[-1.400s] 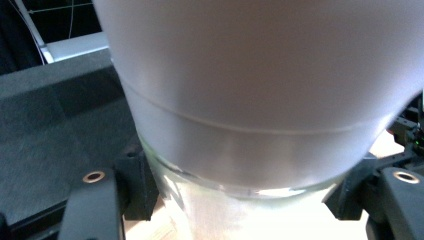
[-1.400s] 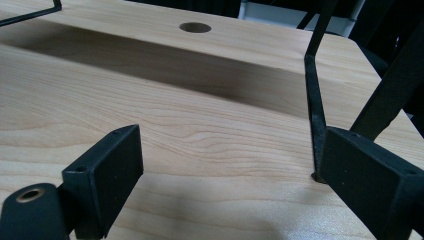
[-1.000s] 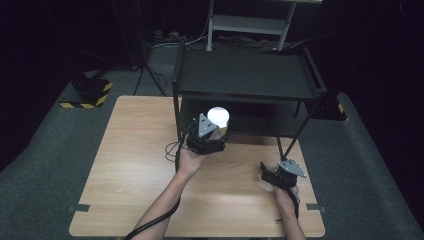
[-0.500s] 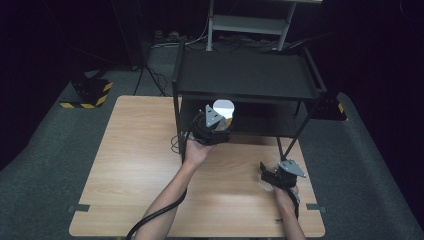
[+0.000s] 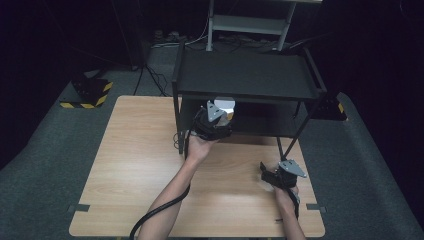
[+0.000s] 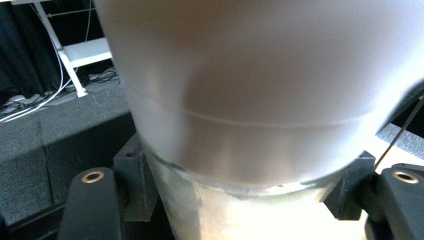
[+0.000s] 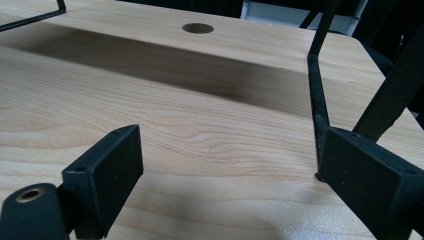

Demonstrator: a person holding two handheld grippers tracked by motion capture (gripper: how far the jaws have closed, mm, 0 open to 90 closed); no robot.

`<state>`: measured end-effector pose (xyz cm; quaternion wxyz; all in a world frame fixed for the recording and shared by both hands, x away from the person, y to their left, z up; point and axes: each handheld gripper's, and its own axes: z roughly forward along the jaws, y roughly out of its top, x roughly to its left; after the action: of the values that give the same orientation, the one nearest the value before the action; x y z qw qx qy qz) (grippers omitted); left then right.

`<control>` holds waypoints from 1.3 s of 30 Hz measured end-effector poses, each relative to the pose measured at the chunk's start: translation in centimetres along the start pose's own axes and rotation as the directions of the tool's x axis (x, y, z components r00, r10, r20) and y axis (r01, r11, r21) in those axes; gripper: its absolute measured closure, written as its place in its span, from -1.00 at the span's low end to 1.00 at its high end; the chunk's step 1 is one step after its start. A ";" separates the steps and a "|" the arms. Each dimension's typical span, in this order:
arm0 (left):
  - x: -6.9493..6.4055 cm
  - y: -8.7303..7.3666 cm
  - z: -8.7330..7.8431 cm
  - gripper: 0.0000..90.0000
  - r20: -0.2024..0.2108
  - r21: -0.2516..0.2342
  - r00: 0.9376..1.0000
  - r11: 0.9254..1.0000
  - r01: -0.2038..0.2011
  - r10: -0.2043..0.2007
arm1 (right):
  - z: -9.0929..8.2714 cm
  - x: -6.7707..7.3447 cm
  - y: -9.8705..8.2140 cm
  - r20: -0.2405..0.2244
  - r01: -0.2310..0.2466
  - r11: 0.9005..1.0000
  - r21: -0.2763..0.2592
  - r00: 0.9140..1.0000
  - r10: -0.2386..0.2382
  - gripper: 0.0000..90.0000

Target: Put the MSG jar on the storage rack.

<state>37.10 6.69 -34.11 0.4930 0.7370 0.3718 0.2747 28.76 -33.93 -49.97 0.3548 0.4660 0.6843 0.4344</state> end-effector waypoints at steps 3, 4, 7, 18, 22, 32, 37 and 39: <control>0.0 0.2 0.3 -0.30 -0.005 0.002 1.000 1.000 0.005 -0.005 | 0.0 0.0 0.0 0.000 0.000 1.000 -0.001 1.000 0.000 -0.77; 0.1 0.2 0.5 -0.30 -0.005 0.000 1.000 1.000 0.009 -0.009 | 0.0 0.0 0.0 0.000 -0.001 1.000 -0.001 1.000 0.001 -0.77; 0.2 0.4 0.8 -0.30 -0.005 0.005 1.000 1.000 0.012 -0.012 | 0.0 0.0 0.0 0.000 -0.002 1.000 0.000 1.000 0.002 -0.77; 0.8 0.9 2.2 -0.30 -0.005 0.002 0.999 0.999 0.033 -0.033 | 0.0 0.0 0.1 0.000 -0.005 1.000 0.005 1.000 0.005 -0.77; 1.0 0.8 2.3 -0.30 -0.002 -0.002 0.999 0.999 0.033 -0.033 | 0.0 0.0 0.1 0.001 -0.005 1.000 0.006 1.000 0.005 -0.77; 1.5 0.3 2.2 -0.43 0.026 -0.020 1.000 1.000 0.005 -0.005 | 0.0 0.1 0.1 0.002 0.003 1.000 0.007 1.000 -0.003 -0.77; 1.1 0.4 1.8 -0.70 0.013 -0.024 1.000 1.000 0.014 -0.013 | 0.1 0.1 0.0 0.003 0.010 1.000 0.006 1.000 -0.011 -0.77; 0.8 0.3 1.7 -0.78 0.003 -0.010 1.000 1.000 -0.004 0.004 | 0.1 0.2 0.1 0.003 0.012 1.000 0.007 1.000 -0.012 -0.77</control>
<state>38.92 6.36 -34.39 0.4965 0.7357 0.3684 0.2765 28.78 -33.75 -49.95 0.3570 0.4638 0.6881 0.4289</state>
